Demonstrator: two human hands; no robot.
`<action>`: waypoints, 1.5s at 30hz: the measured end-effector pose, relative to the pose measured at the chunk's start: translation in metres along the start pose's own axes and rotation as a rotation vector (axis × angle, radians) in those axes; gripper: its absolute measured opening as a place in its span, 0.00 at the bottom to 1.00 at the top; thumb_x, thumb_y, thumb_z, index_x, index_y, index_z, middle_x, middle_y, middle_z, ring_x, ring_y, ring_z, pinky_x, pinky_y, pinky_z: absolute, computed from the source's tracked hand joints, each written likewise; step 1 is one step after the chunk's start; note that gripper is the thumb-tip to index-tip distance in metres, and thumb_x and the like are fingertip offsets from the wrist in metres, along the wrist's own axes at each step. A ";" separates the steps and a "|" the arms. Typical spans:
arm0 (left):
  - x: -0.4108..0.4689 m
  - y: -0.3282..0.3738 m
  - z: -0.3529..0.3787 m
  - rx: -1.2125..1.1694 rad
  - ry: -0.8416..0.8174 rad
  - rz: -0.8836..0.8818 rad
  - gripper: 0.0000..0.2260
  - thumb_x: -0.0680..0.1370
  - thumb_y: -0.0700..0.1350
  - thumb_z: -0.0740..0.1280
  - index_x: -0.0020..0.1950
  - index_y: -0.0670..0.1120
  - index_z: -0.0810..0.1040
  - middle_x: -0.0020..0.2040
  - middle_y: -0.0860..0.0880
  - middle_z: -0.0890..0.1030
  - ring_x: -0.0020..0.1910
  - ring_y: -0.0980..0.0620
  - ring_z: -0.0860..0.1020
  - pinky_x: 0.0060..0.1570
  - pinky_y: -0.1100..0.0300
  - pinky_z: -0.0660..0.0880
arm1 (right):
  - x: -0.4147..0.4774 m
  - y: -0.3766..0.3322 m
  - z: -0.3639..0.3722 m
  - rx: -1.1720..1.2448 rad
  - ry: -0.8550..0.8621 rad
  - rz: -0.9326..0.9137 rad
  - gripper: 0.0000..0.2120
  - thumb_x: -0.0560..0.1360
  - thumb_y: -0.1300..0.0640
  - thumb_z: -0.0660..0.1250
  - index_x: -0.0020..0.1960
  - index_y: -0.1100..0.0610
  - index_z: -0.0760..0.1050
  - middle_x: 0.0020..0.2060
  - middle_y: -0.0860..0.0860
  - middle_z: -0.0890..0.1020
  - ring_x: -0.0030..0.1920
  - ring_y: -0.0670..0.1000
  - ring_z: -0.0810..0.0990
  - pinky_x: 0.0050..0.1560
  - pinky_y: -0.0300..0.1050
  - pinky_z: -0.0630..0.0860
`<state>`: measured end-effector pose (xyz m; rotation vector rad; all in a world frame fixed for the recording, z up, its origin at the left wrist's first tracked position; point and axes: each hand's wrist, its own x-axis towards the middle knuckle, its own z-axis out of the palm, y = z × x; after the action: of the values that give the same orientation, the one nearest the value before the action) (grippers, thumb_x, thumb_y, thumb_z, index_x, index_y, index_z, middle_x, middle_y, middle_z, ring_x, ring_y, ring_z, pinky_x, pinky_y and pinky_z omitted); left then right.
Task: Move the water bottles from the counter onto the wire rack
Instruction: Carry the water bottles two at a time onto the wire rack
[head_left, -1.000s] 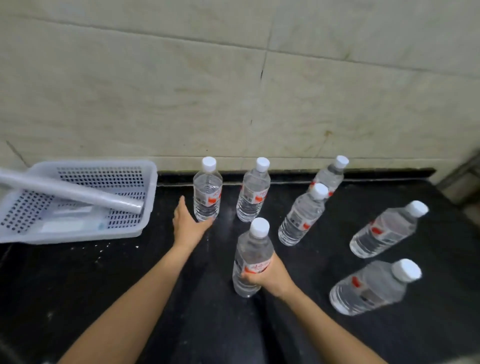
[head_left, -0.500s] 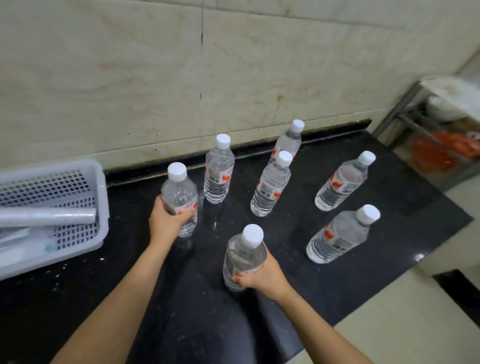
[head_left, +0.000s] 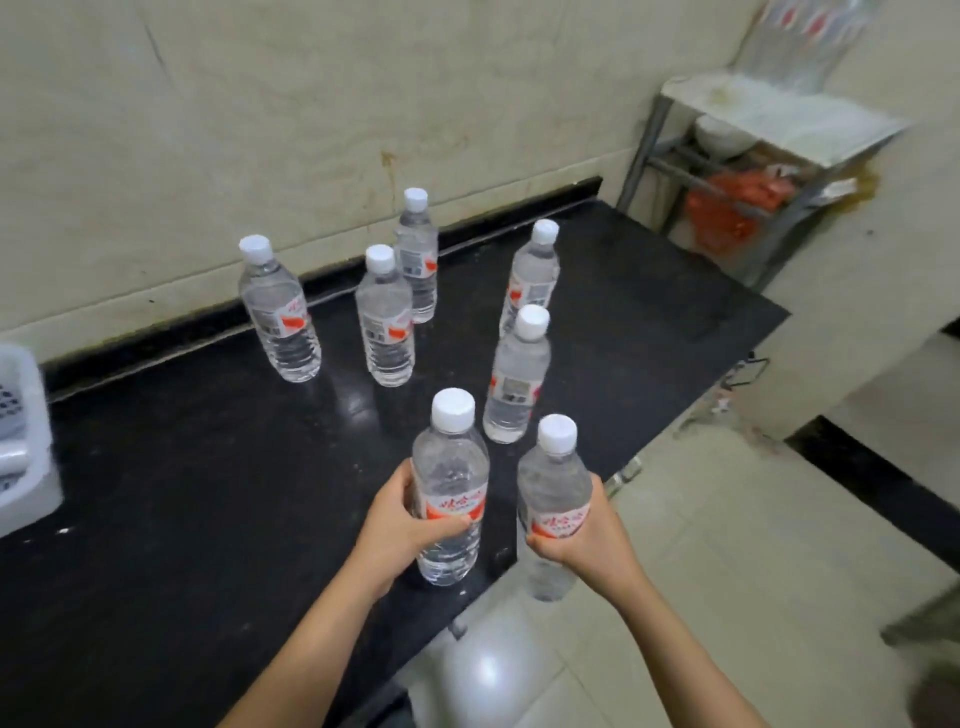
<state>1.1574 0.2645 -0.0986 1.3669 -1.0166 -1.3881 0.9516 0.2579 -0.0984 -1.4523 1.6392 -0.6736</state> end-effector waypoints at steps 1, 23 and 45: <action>0.000 0.001 0.019 -0.002 -0.029 0.012 0.28 0.49 0.43 0.76 0.47 0.51 0.74 0.37 0.57 0.85 0.39 0.62 0.81 0.39 0.70 0.77 | -0.006 0.012 -0.016 0.017 0.041 0.021 0.29 0.56 0.54 0.76 0.53 0.47 0.69 0.45 0.46 0.81 0.47 0.48 0.81 0.52 0.52 0.78; 0.041 0.008 0.398 0.095 -0.567 0.129 0.25 0.57 0.38 0.77 0.50 0.51 0.75 0.39 0.55 0.84 0.39 0.60 0.82 0.35 0.70 0.76 | -0.071 0.172 -0.323 0.113 0.648 0.191 0.29 0.59 0.56 0.77 0.46 0.33 0.63 0.42 0.36 0.76 0.49 0.48 0.79 0.53 0.47 0.76; 0.283 0.033 0.629 -0.001 -0.615 0.063 0.29 0.47 0.47 0.75 0.47 0.49 0.76 0.37 0.54 0.84 0.38 0.62 0.82 0.38 0.71 0.77 | 0.142 0.252 -0.526 0.159 0.702 0.281 0.29 0.59 0.58 0.77 0.50 0.40 0.65 0.45 0.40 0.79 0.49 0.49 0.79 0.54 0.51 0.76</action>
<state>0.5392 -0.0429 -0.1075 0.9017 -1.4335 -1.8073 0.3727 0.1006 -0.0676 -0.8809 2.1982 -1.2028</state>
